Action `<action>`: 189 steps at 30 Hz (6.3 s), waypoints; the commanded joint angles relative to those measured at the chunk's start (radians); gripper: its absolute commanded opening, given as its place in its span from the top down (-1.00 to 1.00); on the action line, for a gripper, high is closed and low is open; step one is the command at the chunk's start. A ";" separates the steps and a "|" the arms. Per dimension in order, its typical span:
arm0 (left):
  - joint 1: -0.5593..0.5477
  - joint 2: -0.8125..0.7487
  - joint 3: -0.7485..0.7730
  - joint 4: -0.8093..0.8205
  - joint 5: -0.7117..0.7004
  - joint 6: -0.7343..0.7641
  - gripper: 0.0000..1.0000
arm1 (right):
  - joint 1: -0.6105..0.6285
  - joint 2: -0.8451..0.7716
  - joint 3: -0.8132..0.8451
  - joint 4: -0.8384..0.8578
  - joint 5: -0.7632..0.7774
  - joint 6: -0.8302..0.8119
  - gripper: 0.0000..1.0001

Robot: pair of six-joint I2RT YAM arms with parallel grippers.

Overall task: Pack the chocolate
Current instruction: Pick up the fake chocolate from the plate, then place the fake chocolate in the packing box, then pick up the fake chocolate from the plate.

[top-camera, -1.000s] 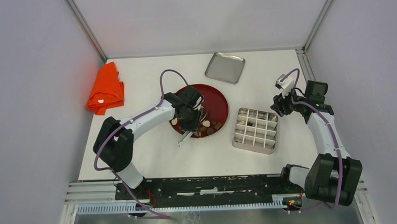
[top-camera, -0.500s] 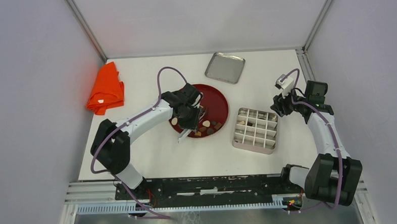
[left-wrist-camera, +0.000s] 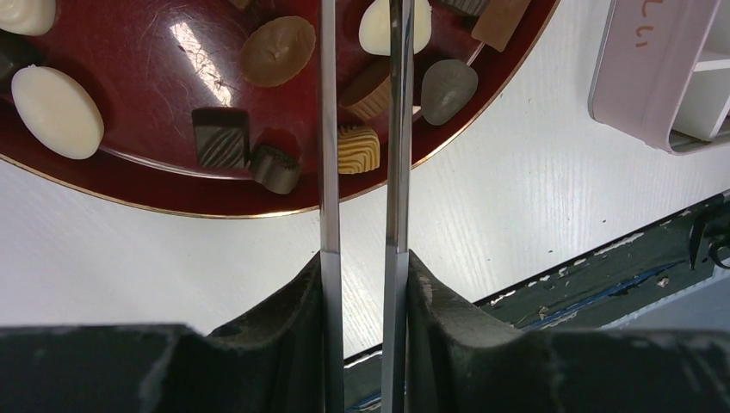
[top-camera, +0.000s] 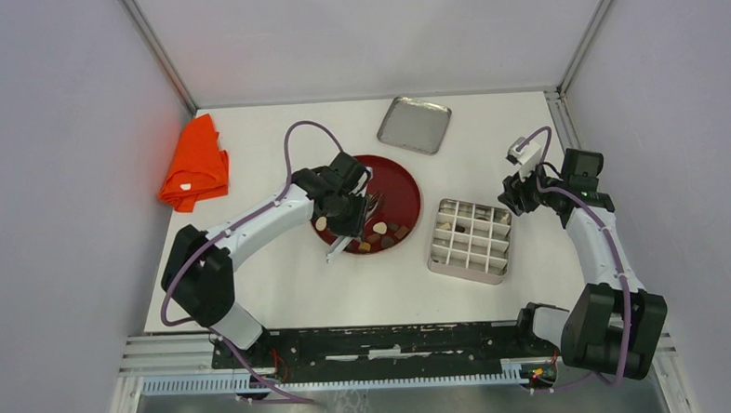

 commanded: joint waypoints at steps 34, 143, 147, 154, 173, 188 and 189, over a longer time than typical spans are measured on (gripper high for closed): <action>-0.349 0.105 0.158 0.411 0.185 -0.151 0.96 | -0.003 -0.044 -0.021 0.215 0.326 0.245 -0.10; -0.030 -0.211 -0.097 -0.138 -0.122 0.075 0.14 | 0.011 0.022 0.037 0.012 -0.012 0.025 -0.12; -0.030 -0.194 -0.092 -0.155 -0.126 0.078 0.14 | 0.013 0.024 0.037 0.012 -0.007 0.025 -0.11; -0.028 -0.195 -0.084 -0.168 -0.125 0.087 0.07 | 0.014 0.025 0.037 0.013 -0.005 0.025 -0.12; 0.005 -0.154 -0.082 -0.147 -0.064 0.126 0.04 | 0.016 0.028 0.037 0.014 0.002 0.024 -0.12; 0.009 -0.134 -0.096 -0.142 -0.059 0.138 0.03 | 0.016 0.030 0.037 0.014 0.007 0.024 -0.12; 0.011 -0.132 -0.095 -0.145 -0.064 0.138 0.03 | 0.017 0.030 0.037 0.015 0.006 0.024 -0.12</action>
